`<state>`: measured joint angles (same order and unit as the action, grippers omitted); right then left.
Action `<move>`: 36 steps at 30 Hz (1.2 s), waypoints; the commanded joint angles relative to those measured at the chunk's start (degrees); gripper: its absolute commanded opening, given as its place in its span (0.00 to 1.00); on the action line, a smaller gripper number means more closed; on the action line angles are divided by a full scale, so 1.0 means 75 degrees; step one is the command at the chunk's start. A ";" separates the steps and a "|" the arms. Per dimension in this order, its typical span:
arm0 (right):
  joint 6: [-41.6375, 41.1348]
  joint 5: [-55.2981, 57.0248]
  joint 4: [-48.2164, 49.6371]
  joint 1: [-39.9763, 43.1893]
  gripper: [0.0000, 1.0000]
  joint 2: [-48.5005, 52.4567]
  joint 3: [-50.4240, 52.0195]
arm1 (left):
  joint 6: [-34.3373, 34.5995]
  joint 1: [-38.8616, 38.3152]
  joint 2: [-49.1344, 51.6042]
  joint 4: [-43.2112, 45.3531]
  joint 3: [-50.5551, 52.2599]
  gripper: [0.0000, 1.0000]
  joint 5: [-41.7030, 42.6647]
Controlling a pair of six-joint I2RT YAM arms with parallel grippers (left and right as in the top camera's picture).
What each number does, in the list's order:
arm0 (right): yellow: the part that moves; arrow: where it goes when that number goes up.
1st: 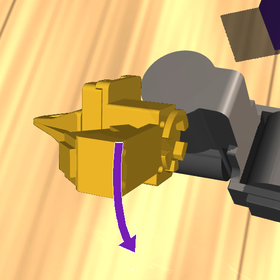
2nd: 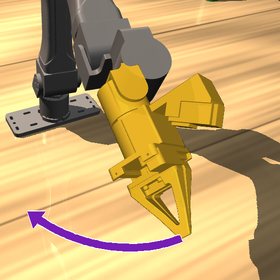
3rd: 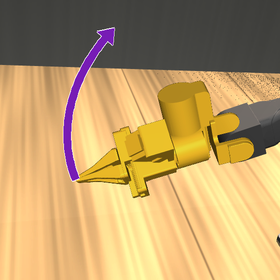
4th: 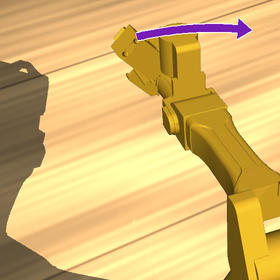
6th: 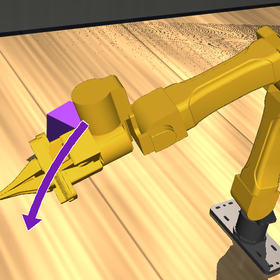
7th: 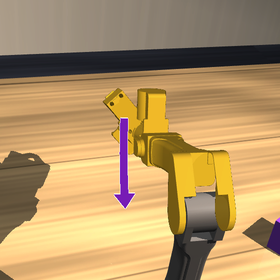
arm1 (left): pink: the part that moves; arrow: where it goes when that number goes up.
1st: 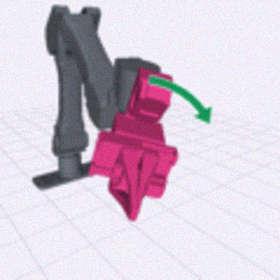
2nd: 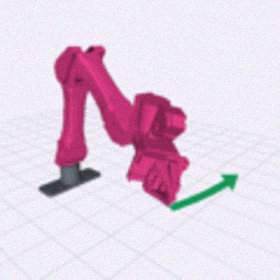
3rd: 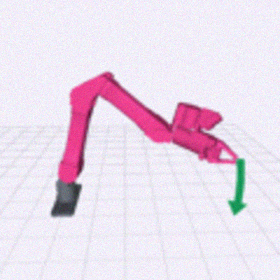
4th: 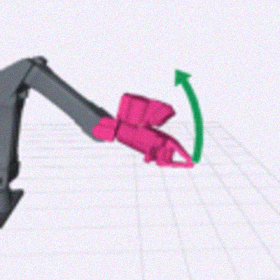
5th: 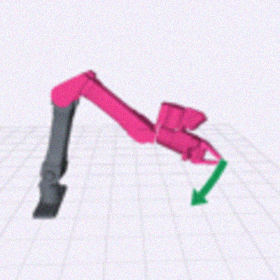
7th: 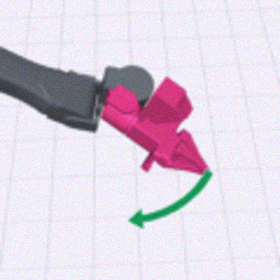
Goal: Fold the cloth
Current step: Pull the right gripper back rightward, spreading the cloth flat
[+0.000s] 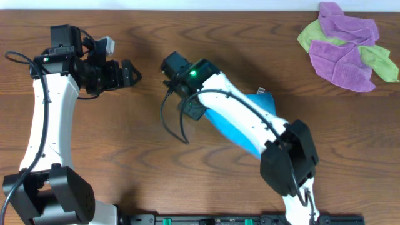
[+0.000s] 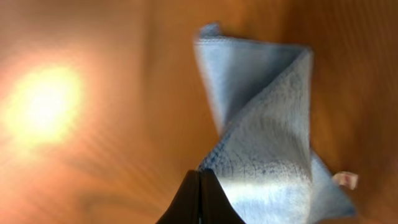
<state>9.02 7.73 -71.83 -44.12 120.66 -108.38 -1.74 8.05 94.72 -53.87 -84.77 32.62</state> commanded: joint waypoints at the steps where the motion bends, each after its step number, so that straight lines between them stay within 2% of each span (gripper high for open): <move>1: 0.0312 -0.1393 -0.0644 -0.0382 0.01 -0.0513 -0.0495 | 0.0000 0.0131 -0.0140 0.0189 0.0052 0.95 -0.0082; 4: 0.1032 -0.2521 -0.1413 -0.0711 0.01 -0.0699 -0.0702 | 0.0277 0.0277 -0.0140 0.0431 0.0052 0.95 -0.0070; 7: 0.0854 -0.1772 -0.1614 -0.0973 0.02 -0.0912 -0.0708 | 0.0291 0.0350 -0.0140 0.0504 0.0052 0.95 0.0061; 8: 0.0731 -0.1504 -0.1661 -0.1008 0.12 -0.0938 -0.0708 | 0.0289 0.0353 -0.0140 0.0501 0.0052 0.95 0.0058; 9: 0.0615 -0.1239 -0.1711 -0.1037 0.44 -0.0982 -0.0708 | 0.0289 0.0353 -0.0140 0.0493 0.0052 0.95 0.0058; 10: 0.0481 -0.1032 -0.1719 -0.1043 0.61 -0.1000 -0.0708 | 0.0291 0.0353 -0.0140 0.0475 0.0052 0.95 0.0061; 11: 0.0294 -0.0851 -0.1746 -0.1043 0.74 -0.1011 -0.0708 | 0.0291 0.0353 -0.0140 0.0455 0.0052 0.95 0.0061; 12: 0.0169 -0.0670 -0.1781 -0.1043 0.83 -0.1017 -0.0708 | 0.0289 0.0353 -0.0140 0.0434 0.0052 0.95 0.0061; 13: 0.0099 -0.0536 -0.1813 -0.1032 0.87 -0.1017 -0.0708 | 0.0291 0.0353 -0.0140 0.0423 0.0052 0.95 0.0061; 15: -0.0213 -0.0108 -0.1853 -0.1020 0.89 -0.1017 -0.0708 | 0.0289 0.0353 -0.0140 0.0391 0.0052 0.95 0.0061; 18: -0.0772 0.0647 -0.1851 -0.1020 0.85 -0.1017 -0.0708 | 0.0289 0.0353 -0.0140 0.0356 0.0052 0.95 0.0061; 23: -0.1294 0.1431 -0.1728 -0.0839 0.65 -0.1014 -0.0673 | 0.0283 0.0318 -0.0128 0.0230 0.0055 0.95 0.0052; 25: -0.1460 0.1431 -0.1518 -0.0583 0.64 -0.1014 -0.0577 | 0.0245 0.0256 -0.0090 0.0099 0.0055 0.95 0.0055; 32: -0.2031 0.1268 -0.1367 0.1055 0.74 -0.1014 -0.0012 | -0.0146 -0.0239 0.0087 0.0055 0.0603 0.95 0.0111; 36: -0.2031 0.0595 -0.1393 0.2037 0.74 -0.1017 0.0376 | -0.0152 -0.0589 0.0087 0.0536 0.1274 0.95 0.0778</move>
<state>-4.16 15.27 -82.02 -32.29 113.82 -107.50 -1.67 5.10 94.74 -51.00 -77.84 34.54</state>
